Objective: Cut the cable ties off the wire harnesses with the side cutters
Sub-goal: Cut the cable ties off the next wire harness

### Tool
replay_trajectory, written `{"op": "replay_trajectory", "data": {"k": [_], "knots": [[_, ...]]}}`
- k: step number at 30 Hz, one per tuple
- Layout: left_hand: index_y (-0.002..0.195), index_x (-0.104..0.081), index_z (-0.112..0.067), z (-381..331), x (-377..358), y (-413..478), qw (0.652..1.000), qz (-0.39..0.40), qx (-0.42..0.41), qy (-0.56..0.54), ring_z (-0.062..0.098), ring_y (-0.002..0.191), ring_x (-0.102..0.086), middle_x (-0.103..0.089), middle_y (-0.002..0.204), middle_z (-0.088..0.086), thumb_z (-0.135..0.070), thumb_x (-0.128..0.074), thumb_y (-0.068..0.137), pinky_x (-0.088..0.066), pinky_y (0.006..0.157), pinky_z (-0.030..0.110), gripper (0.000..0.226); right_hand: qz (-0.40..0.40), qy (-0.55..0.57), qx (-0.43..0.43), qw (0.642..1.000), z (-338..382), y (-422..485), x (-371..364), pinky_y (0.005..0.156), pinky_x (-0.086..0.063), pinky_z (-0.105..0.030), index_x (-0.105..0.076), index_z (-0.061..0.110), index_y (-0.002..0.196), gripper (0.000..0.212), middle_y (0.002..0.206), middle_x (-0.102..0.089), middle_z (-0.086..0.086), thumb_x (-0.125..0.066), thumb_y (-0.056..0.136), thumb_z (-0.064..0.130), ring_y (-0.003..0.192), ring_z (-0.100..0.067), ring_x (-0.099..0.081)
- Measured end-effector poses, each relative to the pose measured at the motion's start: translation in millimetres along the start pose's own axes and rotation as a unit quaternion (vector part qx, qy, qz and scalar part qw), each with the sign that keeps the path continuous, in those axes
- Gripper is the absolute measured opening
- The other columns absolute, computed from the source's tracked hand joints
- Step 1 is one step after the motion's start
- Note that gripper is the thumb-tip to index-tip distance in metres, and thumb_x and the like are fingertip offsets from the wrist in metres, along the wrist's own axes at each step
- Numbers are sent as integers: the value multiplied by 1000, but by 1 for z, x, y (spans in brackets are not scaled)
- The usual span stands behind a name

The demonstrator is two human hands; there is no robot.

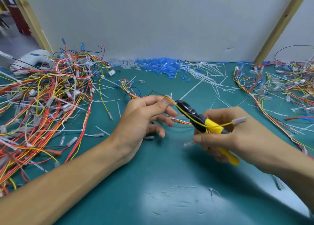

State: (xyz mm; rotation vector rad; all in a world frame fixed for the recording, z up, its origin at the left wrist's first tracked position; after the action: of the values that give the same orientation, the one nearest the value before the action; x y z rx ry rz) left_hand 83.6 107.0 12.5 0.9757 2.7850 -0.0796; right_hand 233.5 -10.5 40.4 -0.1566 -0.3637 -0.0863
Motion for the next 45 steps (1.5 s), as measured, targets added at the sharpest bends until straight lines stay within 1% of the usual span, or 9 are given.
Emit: {"op": "replay_trajectory", "data": {"k": [6, 14, 20, 23, 26, 28, 32, 35, 45], "knots": [[105, -67, 1, -7, -2, -3, 988, 72, 26, -135, 24, 67, -60, -65, 86, 12, -14, -55, 88, -46, 50, 29, 25, -61, -197, 80, 975, 5, -1, 6, 54, -40, -28, -68, 16, 85, 16, 65, -61, -1, -84, 85, 22, 57, -11, -49], [90, -70, -5, -4, -4, -2, 993, 61, 14, -96, 22, 68, -64, -68, 82, 13, -14, -70, 89, -53, 53, 29, 9, -68, -255, 133, 955, 12, -4, 13, 50, -38, -35, -68, 17, 88, 11, 68, -60, -2, -74, 78, 15, 62, -28, -49], [81, -70, -5, -4, 0, 0, 994, 21, 2, -105, 20, 61, -64, -65, 74, 11, -15, -70, 83, -53, 53, 26, 10, -99, -341, 160, 921, 18, -4, 29, 54, -52, -33, -65, 26, 89, 24, 74, -64, -1, -67, 66, 19, 60, -17, -51], [79, -69, -8, -5, 12, 5, 992, -18, 12, -128, 17, 59, -64, -67, 74, 9, -12, -67, 86, -54, 53, 23, 8, -213, -129, 173, 953, 16, 1, 69, 60, -54, -19, -70, 24, 92, 31, 82, -72, 0, -68, 67, 6, 69, -14, -66], [86, -68, -6, -5, 13, 5, 991, -28, 13, -129, 16, 60, -64, -68, 74, 8, -8, -65, 93, -54, 53, 21, 8, -203, 169, 134, 955, -17, 16, 88, 62, -51, -29, -64, 13, 92, 21, 81, -60, -8, -46, 94, 1, 65, -18, -61], [90, -68, -4, -5, 10, 3, 993, -20, 6, -115, 16, 60, -65, -69, 74, 8, -8, -65, 95, -54, 54, 21, 7, -176, 210, 116, 955, -30, 18, 89, 62, -54, -31, -66, 12, 92, 26, 81, -61, -10, -42, 93, 1, 66, -20, -64], [85, -67, -5, -7, 2, 1, 996, 26, 3, -85, 18, 60, -65, -69, 76, 11, -7, -66, 95, -53, 55, 22, 11, -121, -41, 101, 987, -9, 15, 64, 65, -59, -34, -76, 14, 100, 50, 84, -71, -8, -74, 52, 23, 76, -26, -69], [87, -66, -4, -6, -1, 1, 995, 35, 7, -89, 18, 60, -65, -69, 75, 11, -7, -66, 95, -53, 54, 21, 9, -118, -295, 110, 942, -1, 12, 41, 71, -59, -45, -71, 28, 110, 57, 90, -69, -2, -72, 53, 34, 82, -28, -66], [87, -64, -7, -4, -17, -6, 988, 104, 7, -112, 18, 61, -65, -67, 75, 10, -11, -66, 91, -53, 55, 21, 6, -124, -342, 226, 904, 28, -2, 10, 64, -38, -13, -70, 21, 91, 31, 80, -57, 9, -66, 62, 10, 76, -15, -53]]}}
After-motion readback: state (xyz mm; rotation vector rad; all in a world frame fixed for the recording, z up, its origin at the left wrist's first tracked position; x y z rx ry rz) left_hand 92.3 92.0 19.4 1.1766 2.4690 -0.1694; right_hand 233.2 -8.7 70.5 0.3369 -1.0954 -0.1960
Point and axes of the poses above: each hand's wrist, its own y-axis towards the middle knuckle, its own x-axis out of the back of the hand, z = x × y, the point moved 7 cm from there along y, towards the middle knuckle
